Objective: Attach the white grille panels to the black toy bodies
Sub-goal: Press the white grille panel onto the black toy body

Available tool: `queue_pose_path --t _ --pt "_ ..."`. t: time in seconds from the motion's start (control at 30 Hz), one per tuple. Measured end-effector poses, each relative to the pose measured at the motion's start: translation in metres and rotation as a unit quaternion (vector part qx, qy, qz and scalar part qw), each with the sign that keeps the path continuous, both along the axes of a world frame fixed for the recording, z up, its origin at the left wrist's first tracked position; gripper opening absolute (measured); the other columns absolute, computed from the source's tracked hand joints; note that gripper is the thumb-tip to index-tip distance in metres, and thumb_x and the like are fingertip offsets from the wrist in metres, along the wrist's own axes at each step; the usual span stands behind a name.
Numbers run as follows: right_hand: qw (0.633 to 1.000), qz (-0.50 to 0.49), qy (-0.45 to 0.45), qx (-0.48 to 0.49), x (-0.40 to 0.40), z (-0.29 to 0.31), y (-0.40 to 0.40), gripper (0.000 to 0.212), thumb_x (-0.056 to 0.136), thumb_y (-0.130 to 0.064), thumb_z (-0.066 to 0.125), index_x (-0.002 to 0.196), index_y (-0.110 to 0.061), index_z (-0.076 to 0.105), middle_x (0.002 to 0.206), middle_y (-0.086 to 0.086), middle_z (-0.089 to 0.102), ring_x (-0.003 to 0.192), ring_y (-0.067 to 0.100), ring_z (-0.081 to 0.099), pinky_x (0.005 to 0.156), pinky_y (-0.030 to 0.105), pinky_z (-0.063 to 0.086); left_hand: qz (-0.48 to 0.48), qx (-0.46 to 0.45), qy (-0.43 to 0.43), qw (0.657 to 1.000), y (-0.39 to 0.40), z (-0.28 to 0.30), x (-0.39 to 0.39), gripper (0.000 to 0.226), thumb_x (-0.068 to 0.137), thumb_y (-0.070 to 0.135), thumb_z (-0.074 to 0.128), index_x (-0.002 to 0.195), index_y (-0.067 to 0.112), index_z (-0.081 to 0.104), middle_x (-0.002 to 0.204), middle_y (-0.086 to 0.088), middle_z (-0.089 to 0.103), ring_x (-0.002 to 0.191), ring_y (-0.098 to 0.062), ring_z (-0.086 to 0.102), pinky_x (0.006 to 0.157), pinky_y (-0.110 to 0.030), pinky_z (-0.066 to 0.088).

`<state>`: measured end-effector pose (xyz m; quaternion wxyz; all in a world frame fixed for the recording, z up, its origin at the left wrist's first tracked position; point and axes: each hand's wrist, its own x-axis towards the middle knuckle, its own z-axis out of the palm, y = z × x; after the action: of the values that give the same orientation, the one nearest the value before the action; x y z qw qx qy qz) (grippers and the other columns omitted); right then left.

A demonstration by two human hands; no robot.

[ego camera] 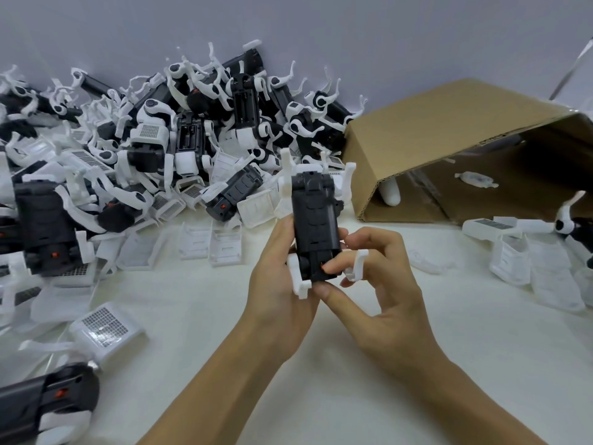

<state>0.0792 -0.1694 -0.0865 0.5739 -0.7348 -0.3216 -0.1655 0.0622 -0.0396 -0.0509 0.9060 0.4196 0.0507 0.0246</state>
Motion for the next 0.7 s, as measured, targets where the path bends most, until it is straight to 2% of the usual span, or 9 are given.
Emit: queue_pose_path --t 0.17,0.33,0.5,0.7 --pt "1.0 -0.013 -0.009 -0.004 -0.0001 0.002 0.0002 0.027 0.075 -0.015 0.081 0.087 -0.036 0.069 0.121 -0.001 0.049 0.117 0.014 0.055 0.08 0.021 0.051 -0.002 -0.002 0.005 1.0 0.0009 -0.0009 0.0006 0.035 0.107 0.031 0.041 0.112 0.008 0.066 0.094 -0.013 0.066 0.071 -0.022 0.063 0.06 -0.028 0.055" --pt "0.999 -0.043 -0.011 -0.01 -0.0005 0.0019 0.0017 0.027 0.076 -0.024 0.082 0.093 -0.041 0.069 0.134 -0.008 0.046 0.112 0.007 0.056 0.08 0.018 0.051 0.016 -0.01 0.029 0.999 0.0017 -0.0011 0.0022 0.038 0.105 0.037 0.045 0.115 0.008 0.067 0.091 -0.013 0.068 0.068 -0.021 0.066 0.057 -0.03 0.056" --pt "0.999 -0.037 0.011 -0.025 0.0012 0.0005 0.0003 0.047 0.079 -0.029 0.079 0.122 -0.044 0.065 0.14 -0.012 0.038 0.111 0.009 0.054 0.082 0.014 0.049 0.03 0.001 0.029 0.999 0.0002 -0.0017 0.001 0.032 0.105 0.031 0.045 0.117 0.01 0.066 0.09 -0.01 0.071 0.072 -0.018 0.069 0.056 -0.026 0.055" --pt "1.0 -0.024 0.005 0.001 0.0011 -0.0001 0.0004 0.033 0.077 -0.021 0.082 0.103 -0.04 0.073 0.136 -0.007 0.045 0.111 0.014 0.057 0.079 0.019 0.052 0.015 0.001 0.03 0.999 0.0002 0.0 0.001 0.035 0.106 0.033 0.044 0.112 0.008 0.067 0.089 -0.013 0.068 0.07 -0.022 0.066 0.057 -0.028 0.055"
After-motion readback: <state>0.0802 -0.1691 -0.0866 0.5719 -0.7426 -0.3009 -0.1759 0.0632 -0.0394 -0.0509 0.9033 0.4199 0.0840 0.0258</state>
